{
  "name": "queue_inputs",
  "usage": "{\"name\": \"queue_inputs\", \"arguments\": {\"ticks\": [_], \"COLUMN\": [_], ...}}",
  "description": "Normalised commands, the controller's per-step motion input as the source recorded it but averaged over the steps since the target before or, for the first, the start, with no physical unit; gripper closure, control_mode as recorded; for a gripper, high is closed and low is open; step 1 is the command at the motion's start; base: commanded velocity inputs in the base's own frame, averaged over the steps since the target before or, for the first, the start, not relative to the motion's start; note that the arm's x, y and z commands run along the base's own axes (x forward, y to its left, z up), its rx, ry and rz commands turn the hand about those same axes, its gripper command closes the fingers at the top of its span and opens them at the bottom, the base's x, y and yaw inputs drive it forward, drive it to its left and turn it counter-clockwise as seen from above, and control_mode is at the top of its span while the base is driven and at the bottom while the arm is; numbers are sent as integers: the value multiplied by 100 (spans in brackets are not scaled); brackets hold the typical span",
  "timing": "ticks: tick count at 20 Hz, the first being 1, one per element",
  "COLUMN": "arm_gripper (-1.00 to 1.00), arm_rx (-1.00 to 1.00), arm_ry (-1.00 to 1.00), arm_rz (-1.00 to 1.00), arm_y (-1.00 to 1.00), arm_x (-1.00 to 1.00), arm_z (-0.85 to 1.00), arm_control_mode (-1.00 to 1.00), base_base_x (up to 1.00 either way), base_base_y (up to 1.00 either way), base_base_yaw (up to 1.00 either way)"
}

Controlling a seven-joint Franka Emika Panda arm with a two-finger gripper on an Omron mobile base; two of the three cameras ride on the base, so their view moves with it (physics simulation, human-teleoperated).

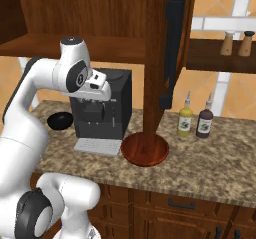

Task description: Pick up the bowls on the counter and stack them on top of one another in the open cabinet. Place the smaller bowl on top of the larger bowl.

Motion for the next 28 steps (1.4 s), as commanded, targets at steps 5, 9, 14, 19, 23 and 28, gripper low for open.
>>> {"name": "queue_inputs", "arguments": {"ticks": [5, 9, 14, 19, 23, 28], "arm_gripper": [-100, -100, -100, -100, -100, -100], "arm_rx": [0, -1, -3, -7, -14, -20], "arm_ry": [0, 0, -6, -14, -5, 0], "arm_rz": [-1, 3, 14, 22, 31, 23], "arm_y": [4, 46, 93, 100, 100, 100], "arm_x": [7, -30, -32, 2, 12, 27], "arm_z": [0, -8, -20, -4, -11, -34], "arm_control_mode": [-100, -100, -100, -100, -100, -100], "base_base_x": [0, 0, 0, 0, 0, 0], "base_base_y": [0, 0, 0, 0, 0, 0], "base_base_yaw": [0, 0, 0, 0, 0, 0]}}
